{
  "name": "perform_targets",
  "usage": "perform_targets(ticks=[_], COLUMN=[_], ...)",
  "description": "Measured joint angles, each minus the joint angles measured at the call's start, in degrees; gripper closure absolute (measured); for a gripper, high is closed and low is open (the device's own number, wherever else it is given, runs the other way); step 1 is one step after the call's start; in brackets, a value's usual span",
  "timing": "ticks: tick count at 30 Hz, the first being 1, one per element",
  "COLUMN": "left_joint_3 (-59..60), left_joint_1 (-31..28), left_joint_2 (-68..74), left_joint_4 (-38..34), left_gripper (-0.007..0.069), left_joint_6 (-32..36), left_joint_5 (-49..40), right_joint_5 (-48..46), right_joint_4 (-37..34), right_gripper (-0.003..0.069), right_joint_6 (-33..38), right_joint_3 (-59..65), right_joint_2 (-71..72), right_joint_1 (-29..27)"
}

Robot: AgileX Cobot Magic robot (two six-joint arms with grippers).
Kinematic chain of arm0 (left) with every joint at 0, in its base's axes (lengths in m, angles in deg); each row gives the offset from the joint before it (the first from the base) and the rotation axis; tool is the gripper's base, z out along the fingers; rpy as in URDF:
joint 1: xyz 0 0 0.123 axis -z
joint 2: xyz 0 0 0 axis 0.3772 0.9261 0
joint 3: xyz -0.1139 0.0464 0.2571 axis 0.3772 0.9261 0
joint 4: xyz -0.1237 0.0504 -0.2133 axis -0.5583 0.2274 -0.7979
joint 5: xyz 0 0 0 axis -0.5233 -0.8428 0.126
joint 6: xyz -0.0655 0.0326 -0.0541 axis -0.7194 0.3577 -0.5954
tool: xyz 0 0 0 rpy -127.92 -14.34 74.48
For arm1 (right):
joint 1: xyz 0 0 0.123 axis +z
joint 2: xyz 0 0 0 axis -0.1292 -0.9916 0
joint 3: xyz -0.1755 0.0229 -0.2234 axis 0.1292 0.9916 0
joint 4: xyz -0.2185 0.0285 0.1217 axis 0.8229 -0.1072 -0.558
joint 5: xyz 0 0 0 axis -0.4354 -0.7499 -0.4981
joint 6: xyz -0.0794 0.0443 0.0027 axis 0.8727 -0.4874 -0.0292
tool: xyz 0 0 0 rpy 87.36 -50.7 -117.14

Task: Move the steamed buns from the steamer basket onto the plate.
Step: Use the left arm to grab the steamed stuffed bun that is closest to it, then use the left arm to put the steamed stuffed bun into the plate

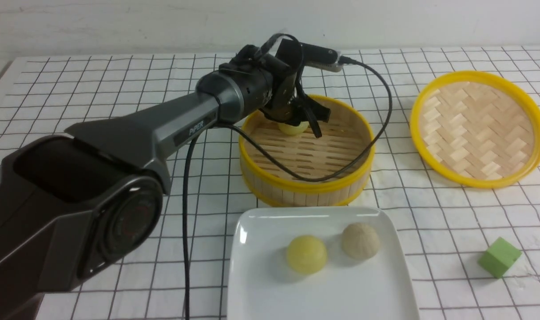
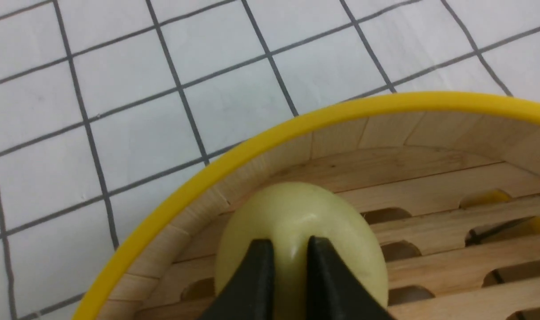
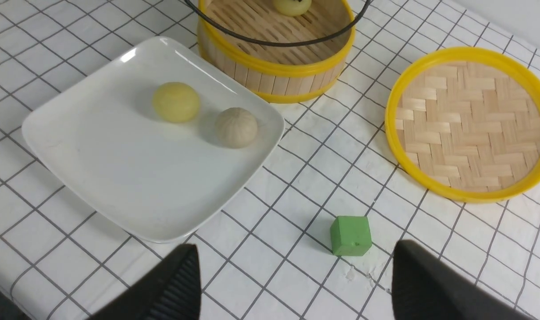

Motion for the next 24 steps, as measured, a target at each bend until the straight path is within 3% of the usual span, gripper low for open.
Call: perform_targets(ticks=[3, 14, 19, 24], left_joint_3=[-0.2, -0.2, -0.2, -0.2], left_joint_1=[0.0, 0.4, 0.4, 0.4], left_joint_2=[0.0, -12.9, -21.6, -27.0], left_joint_4=[0.1, 0.1, -1.1, -9.5], left_gripper=[0.0595, 0.0595, 0.0595, 0.0594], left_joint_6=[0.0, 2.7, 4.0, 6.8], left_joint_5=[-0.4, -9.3, -18.9, -31.8], right_joint_5=[0.0, 0.0, 0.0, 0.0], right_joint_4=[0.1, 0.1, 0.2, 0.2], right_gripper=[0.0101, 0.0101, 0.0101, 0.0101], right_joint_6=[0.0, 0.0, 0.0, 0.0], right_joint_3=[0.0, 0.0, 0.0, 0.0], right_joint_2=[0.0, 0.0, 0.0, 0.0], right_joint_1=[0.0, 0.0, 0.0, 0.0])
